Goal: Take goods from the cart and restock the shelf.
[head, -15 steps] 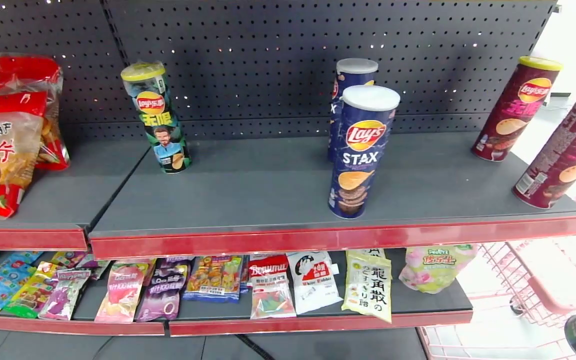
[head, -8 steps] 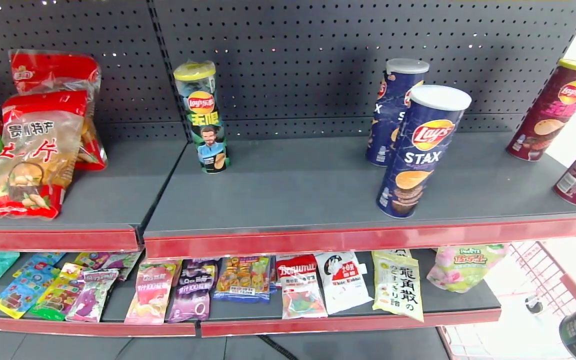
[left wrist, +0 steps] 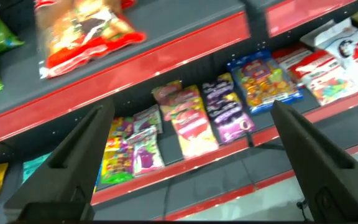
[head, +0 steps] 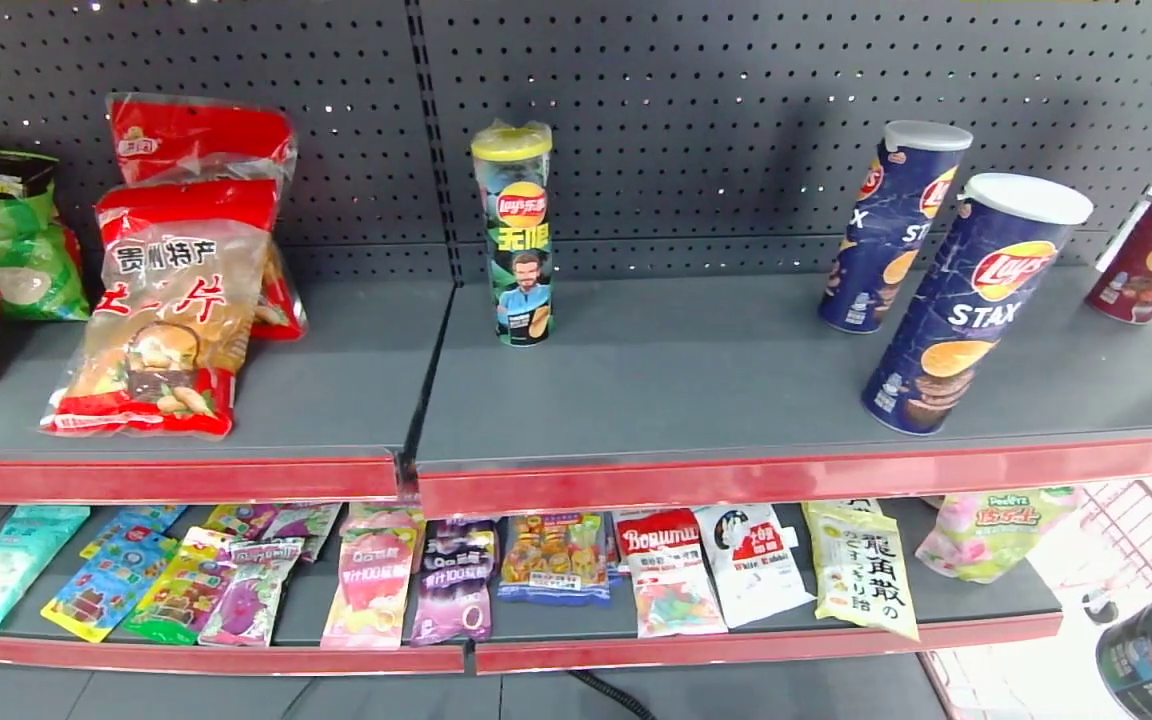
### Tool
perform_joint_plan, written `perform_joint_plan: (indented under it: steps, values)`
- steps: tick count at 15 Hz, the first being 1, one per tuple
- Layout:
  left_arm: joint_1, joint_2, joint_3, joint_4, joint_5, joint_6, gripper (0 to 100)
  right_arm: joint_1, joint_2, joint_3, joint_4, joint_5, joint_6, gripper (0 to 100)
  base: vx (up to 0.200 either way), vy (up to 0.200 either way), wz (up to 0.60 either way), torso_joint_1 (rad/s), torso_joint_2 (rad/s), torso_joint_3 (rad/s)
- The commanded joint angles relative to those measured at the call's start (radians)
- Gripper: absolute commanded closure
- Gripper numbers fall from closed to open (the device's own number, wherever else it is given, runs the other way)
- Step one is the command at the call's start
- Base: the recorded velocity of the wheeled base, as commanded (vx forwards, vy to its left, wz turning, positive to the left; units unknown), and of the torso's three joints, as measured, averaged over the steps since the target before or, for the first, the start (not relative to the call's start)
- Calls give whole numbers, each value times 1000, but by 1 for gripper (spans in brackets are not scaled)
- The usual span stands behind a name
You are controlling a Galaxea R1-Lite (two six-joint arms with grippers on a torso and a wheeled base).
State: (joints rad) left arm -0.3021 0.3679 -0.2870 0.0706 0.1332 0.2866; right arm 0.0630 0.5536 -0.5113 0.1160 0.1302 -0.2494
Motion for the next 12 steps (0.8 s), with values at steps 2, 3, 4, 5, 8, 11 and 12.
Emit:
perform_joint_plan:
  steps: [2,3,4,5,8,11,12]
  values:
    - [0,0,0,0,0,0,0,12,8,5,1,20,-7,100,0,200,0,2,-2,-2]
    - [0,0,0,0,0,0,0,17,9,4,1,28,-8,100,0,200,0,2,2,-2]
    - [0,0,0,0,0,0,0,43,25,-6,-2,62,-7,100,0,200,0,2,-2,2]
    - [0,-1,0,0,2,0,0,58,43,-30,-12,65,-7,100,0,200,0,-2,2,7]
    - [0,-1,0,-2,2,19,0,66,74,-56,-15,69,-7,100,0,67,0,-1,-1,-1]
    - [0,-14,0,0,5,34,0,69,71,-47,-15,69,-7,100,0,0,0,0,0,0]
    - [0,-14,0,0,20,32,0,69,74,-50,-15,69,-7,100,0,0,0,0,0,0]
